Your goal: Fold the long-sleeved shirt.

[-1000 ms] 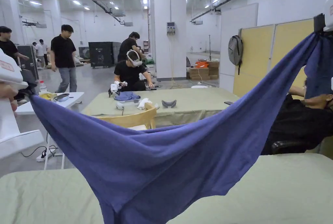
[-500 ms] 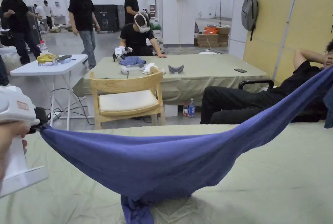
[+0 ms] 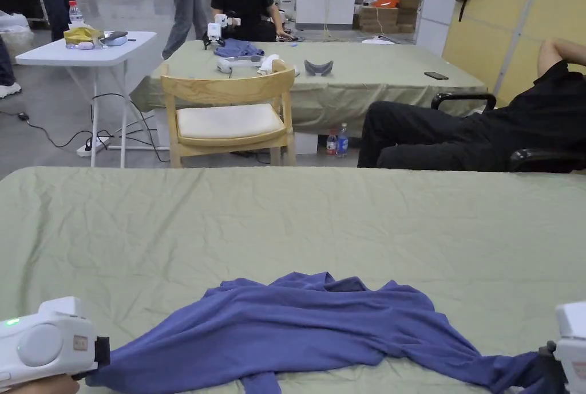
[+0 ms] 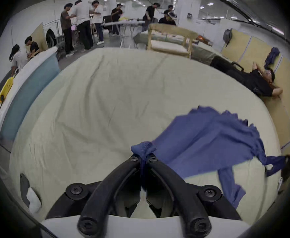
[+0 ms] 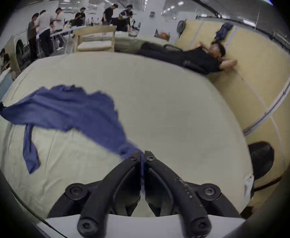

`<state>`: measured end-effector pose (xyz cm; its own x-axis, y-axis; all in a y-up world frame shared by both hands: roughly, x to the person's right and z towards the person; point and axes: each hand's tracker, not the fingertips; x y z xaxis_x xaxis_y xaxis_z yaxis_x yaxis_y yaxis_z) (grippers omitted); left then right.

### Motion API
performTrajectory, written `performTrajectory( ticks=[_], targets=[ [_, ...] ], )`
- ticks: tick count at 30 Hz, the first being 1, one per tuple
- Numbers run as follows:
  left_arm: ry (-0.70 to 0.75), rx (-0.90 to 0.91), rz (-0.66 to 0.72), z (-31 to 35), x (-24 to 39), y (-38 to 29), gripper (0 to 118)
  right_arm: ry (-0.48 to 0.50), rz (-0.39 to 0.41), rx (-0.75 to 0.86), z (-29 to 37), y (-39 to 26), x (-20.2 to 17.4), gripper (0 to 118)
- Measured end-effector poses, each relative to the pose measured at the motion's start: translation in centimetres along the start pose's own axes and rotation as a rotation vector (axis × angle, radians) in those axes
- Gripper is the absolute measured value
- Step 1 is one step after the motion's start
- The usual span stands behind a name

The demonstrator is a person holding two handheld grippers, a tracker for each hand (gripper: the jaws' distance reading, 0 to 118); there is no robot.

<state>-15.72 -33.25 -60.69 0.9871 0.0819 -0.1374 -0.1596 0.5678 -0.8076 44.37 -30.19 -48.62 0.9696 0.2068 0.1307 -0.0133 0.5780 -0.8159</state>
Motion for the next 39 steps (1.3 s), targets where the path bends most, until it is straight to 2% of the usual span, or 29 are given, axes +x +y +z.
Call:
performTrajectory(
  ticks=[6,12,15,19,23,27,28,29,30,31,32,33,36,37,38,39],
  targets=[
    [-0.06,0.0,0.05,3.1,-3.8,-3.0,2,0.007,0.059,0.008,4.4,-7.2,-0.2,6],
    [-0.084,0.027,0.015,9.1,-5.7,-5.7,2,-0.052,0.088,0.021,11.6,-14.2,1.8,6],
    [-0.088,0.027,-0.005,12.1,-6.6,-8.2,2,-0.09,0.127,0.001,14.2,-17.8,2.7,6],
    [-0.078,0.01,-0.017,13.7,-9.9,-11.2,2,-0.115,0.116,-0.026,16.6,-21.4,4.4,6],
    [-0.047,-0.043,0.028,15.4,-12.5,-14.5,2,-0.14,0.127,-0.084,17.2,-23.9,5.3,6],
    [-0.03,-0.093,0.043,15.2,-13.8,-17.1,4,-0.093,0.059,-0.119,15.9,-24.2,5.6,9],
    [-0.105,-0.089,0.073,15.2,-13.9,-17.4,15,-0.07,0.031,-0.098,15.6,-24.0,5.6,22],
    [-0.134,-0.05,0.093,15.5,-13.9,-17.5,40,-0.076,0.002,-0.076,15.5,-23.6,5.5,53],
    [-0.136,-0.018,0.092,16.0,-13.4,-17.6,91,-0.094,-0.024,-0.054,15.4,-23.3,5.3,107],
    [-0.118,-0.005,0.081,16.4,-12.8,-17.6,118,-0.112,-0.045,-0.026,15.7,-22.6,4.9,118],
    [-0.095,0.067,0.071,17.6,-12.3,-17.8,116,-0.099,-0.026,0.058,17.0,-21.6,4.2,117],
    [-0.145,0.092,0.086,18.1,-11.8,-17.6,110,-0.071,-0.047,0.066,17.4,-21.0,3.8,115],
    [-0.108,0.094,0.06,20.7,-9.4,-19.4,112,-0.033,-0.064,0.078,17.7,-19.4,2.3,115],
    [-0.107,0.094,0.054,21.2,-8.7,-20.1,111,-0.008,-0.087,0.09,18.0,-18.8,1.5,104],
    [-0.104,0.087,0.05,20.9,-9.2,-19.7,107,0.043,-0.103,0.101,18.4,-18.5,0.8,79],
    [-0.112,0.029,0.036,21.3,-8.9,-20.5,78,0.115,-0.118,0.12,19.6,-17.5,-0.8,14]
  ],
)
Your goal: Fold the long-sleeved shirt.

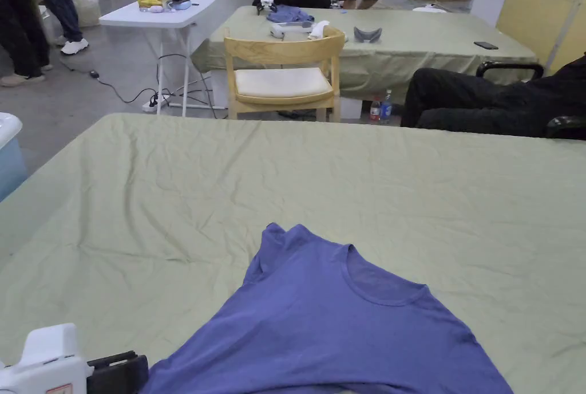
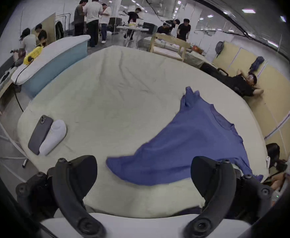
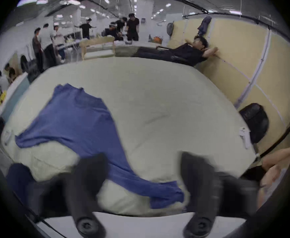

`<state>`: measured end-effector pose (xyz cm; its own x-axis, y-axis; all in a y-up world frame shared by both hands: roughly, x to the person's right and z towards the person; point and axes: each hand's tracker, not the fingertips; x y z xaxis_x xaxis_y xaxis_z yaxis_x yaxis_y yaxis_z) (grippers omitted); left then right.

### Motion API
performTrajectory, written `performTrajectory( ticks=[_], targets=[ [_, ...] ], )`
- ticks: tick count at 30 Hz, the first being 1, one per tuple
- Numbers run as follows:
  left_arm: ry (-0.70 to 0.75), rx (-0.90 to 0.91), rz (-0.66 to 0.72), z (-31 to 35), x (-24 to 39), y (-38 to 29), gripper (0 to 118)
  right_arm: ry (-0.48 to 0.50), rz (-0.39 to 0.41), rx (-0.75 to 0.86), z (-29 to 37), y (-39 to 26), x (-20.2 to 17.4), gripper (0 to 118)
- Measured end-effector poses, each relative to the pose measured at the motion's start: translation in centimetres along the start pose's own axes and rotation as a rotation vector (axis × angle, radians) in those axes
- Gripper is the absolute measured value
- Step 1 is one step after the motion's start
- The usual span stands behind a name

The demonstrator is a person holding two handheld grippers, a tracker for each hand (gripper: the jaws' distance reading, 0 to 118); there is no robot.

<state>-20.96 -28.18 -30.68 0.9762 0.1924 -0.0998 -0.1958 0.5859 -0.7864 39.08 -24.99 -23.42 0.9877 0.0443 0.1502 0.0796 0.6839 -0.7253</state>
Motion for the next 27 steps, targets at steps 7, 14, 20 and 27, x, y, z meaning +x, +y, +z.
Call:
performTrajectory(
  ticks=[7,14,20,27],
  targets=[
    [0.019,0.005,0.209,-2.8,-3.2,-1.7,85,0.182,-0.005,0.029,-3.0,0.6,-4.6,3],
    [0.279,-0.003,-0.017,-10.9,-5.5,-0.9,110,0.222,0.065,-0.015,-8.4,3.9,-7.8,4],
    [0.224,-0.068,0.028,-15.5,-4.7,-2.1,16,0.275,0.218,-0.086,-14.9,9.0,-12.7,4],
    [0.213,-0.026,-0.027,-13.6,-3.1,-1.9,4,0.386,0.398,-0.194,-29.5,18.0,-19.1,118]
  ],
)
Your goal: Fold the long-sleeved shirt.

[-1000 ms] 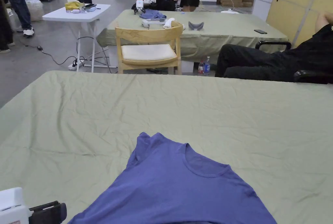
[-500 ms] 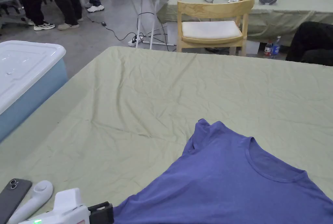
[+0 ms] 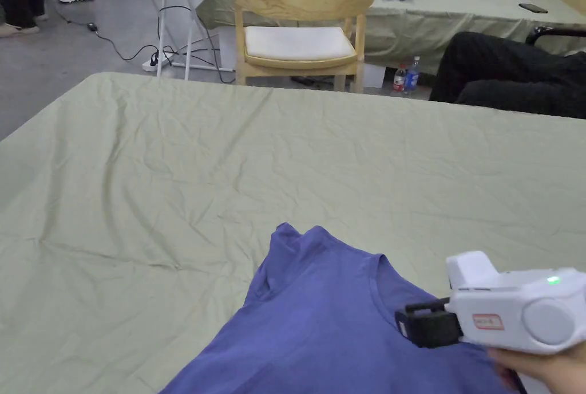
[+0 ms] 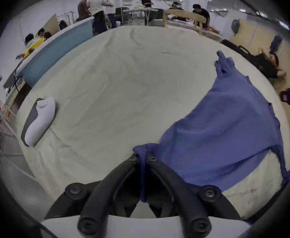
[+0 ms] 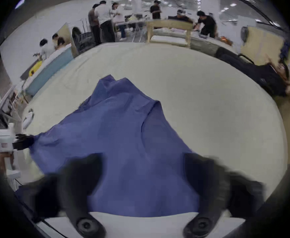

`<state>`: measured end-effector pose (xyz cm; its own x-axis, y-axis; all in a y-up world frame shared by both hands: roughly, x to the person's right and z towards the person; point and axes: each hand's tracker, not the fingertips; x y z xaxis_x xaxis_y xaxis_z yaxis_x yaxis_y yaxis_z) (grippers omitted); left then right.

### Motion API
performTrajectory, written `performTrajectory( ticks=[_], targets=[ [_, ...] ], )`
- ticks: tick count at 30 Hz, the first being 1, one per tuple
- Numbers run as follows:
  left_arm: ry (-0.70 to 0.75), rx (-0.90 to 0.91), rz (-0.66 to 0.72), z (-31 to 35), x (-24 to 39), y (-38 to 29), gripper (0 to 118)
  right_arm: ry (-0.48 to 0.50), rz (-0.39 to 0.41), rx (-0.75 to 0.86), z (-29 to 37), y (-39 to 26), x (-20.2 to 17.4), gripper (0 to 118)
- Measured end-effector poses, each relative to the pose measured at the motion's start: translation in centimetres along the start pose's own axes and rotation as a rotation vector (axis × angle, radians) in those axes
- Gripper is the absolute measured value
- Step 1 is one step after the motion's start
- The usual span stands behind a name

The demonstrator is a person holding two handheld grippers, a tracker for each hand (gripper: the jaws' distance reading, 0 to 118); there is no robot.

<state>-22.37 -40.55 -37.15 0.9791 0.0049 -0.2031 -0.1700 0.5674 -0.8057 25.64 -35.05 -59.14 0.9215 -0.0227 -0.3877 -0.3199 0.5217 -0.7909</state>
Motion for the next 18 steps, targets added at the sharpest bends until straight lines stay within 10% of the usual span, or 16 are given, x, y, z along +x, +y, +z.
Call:
performTrajectory(
  ticks=[8,12,14,17,18],
  targets=[
    [-0.082,0.027,0.079,1.0,-1.1,0.7,4,-0.155,0.086,-0.146,-11.4,10.0,-0.7,117],
    [-0.096,0.035,0.079,1.3,-0.9,0.7,4,-0.227,0.107,-0.272,-13.5,9.9,-1.6,94],
    [-0.097,0.044,0.068,1.4,-0.8,0.8,4,-0.08,0.01,-0.234,-13.0,9.3,-1.2,60],
    [-0.101,0.05,0.065,1.8,-0.8,1.0,4,-0.119,0.032,-0.215,-10.4,8.3,-1.9,7],
    [-0.105,0.052,0.072,2.1,-0.9,1.1,4,-0.123,0.054,-0.203,-9.2,7.8,-2.2,7]
  ],
)
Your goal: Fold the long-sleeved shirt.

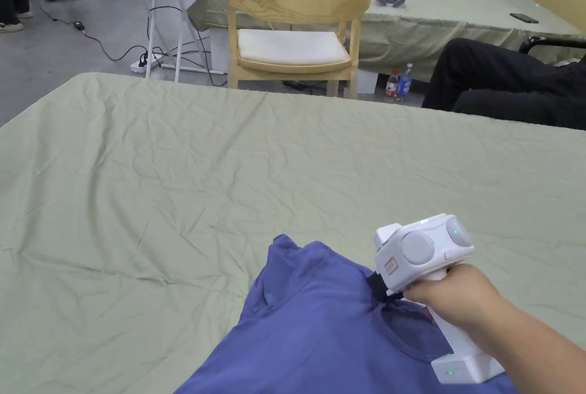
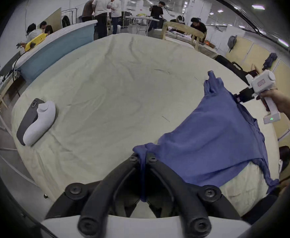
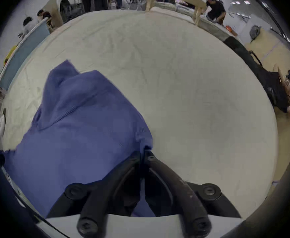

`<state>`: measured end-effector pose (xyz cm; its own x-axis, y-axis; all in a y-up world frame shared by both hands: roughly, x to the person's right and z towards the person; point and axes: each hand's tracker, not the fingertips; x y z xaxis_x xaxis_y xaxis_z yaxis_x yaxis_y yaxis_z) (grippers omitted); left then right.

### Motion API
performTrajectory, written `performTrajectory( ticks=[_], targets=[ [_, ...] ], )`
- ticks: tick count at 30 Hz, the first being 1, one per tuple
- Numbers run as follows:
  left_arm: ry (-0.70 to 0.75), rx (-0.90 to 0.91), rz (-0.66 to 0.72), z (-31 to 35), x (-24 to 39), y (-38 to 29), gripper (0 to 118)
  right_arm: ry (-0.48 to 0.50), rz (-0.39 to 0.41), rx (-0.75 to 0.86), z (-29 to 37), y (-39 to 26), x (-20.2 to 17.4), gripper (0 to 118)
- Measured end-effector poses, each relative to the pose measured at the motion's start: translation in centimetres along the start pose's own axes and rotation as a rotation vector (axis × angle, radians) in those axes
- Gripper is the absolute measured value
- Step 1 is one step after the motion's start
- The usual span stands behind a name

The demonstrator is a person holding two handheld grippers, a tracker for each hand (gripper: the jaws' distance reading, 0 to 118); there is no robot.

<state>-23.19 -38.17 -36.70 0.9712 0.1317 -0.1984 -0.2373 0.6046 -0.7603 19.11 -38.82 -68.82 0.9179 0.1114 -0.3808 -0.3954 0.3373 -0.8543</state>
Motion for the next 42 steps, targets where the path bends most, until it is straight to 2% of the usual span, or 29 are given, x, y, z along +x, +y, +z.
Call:
performTrajectory(
  ticks=[2,5,8,11,16,22,23,24,26,32,35,42],
  targets=[
    [-0.011,0.022,0.014,0.9,0.1,0.3,4,-0.007,0.027,0.078,2.9,-1.6,0.1,7],
    [-0.016,0.074,0.011,3.2,0.5,0.9,4,0.014,-0.059,0.231,9.8,-5.2,0.5,7],
    [-0.042,0.133,-0.007,6.1,1.1,1.5,4,0.04,-0.107,0.38,17.6,-10.0,0.8,7],
    [-0.061,0.211,-0.019,9.4,2.1,2.2,4,0.004,-0.129,0.53,25.6,-15.7,0.2,7],
    [-0.143,0.323,0.035,15.4,3.9,3.7,4,-0.045,-0.251,0.772,38.1,-26.0,-0.8,7],
    [-0.216,0.467,0.064,22.0,6.6,6.7,4,-0.162,-0.285,0.972,47.8,-33.4,-1.3,7],
    [-0.226,0.484,0.072,22.9,7.1,7.4,4,-0.17,-0.293,0.994,49.0,-33.7,-1.2,7],
    [0.167,0.565,-0.489,25.0,7.0,9.2,4,-0.182,-0.305,1.018,50.4,-34.1,-1.0,7],
    [0.07,0.599,-0.435,26.8,8.8,10.8,4,-0.209,-0.302,1.059,53.1,-34.1,-0.5,7],
    [0.003,0.672,-0.468,30.5,12.8,17.0,4,-0.294,-0.305,1.102,59.2,-30.6,2.1,7],
    [-0.056,0.693,-0.46,32.0,14.3,21.7,4,-0.356,-0.281,1.119,62.7,-27.1,4.1,7],
    [-0.119,0.758,-0.481,35.2,17.3,33.6,4,-0.452,-0.315,1.103,69.3,-17.3,10.3,7]
  ],
)
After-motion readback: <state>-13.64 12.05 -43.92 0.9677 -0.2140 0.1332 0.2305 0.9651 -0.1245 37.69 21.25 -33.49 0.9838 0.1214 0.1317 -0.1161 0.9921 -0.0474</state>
